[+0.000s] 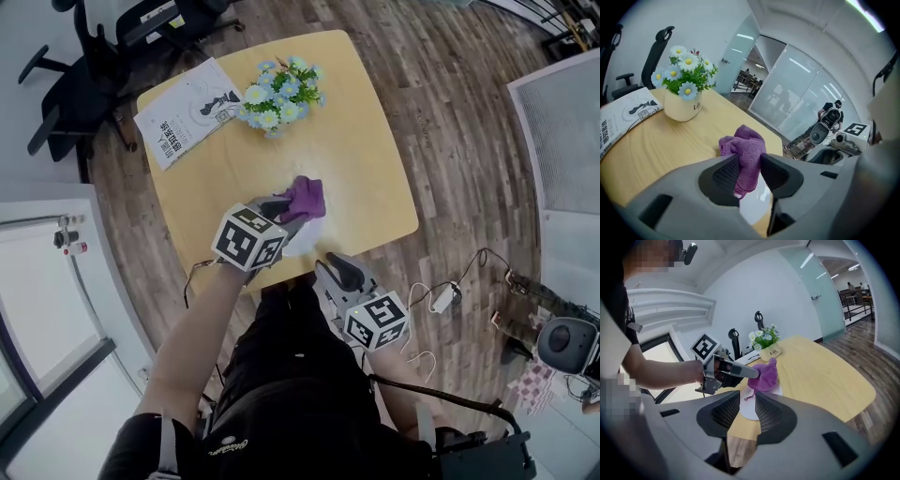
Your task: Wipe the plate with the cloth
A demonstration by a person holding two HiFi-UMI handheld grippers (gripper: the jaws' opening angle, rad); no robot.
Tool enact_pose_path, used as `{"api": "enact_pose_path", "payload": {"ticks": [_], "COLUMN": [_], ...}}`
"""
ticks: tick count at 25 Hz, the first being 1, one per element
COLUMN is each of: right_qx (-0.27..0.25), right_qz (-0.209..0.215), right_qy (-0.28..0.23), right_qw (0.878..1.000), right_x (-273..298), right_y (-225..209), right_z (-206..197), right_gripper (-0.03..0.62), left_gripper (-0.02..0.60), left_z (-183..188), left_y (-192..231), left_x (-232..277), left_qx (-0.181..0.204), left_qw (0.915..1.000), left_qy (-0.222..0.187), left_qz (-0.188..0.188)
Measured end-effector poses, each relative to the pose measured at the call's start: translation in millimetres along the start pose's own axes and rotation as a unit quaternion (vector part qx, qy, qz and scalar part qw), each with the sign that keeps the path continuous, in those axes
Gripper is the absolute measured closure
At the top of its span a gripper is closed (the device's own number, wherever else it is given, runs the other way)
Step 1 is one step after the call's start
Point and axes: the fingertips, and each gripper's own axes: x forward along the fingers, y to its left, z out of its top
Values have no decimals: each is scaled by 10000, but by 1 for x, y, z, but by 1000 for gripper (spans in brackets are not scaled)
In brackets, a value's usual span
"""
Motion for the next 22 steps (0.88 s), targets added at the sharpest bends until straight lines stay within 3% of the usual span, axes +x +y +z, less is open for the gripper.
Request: {"api": "enact_pose_path", "payload": {"ticks": [10, 22], "right_qx": [71, 84], "right_qz": [-120, -120], "right_qy": [-40, -70], "right_qw": [9999, 9999], "right_x": [-6, -6], "right_y": [-8, -7], "right_z": [-2, 1], "right_gripper": [490, 490], "left_gripper": [445, 445], "left_z": [-18, -83], "left_y": [-13, -77], "left_x": [5, 1], "left_qx": [-9, -315], "left_qw": [9997, 9941], "left_qy": [187, 622], "left_qz": [-146, -828]}}
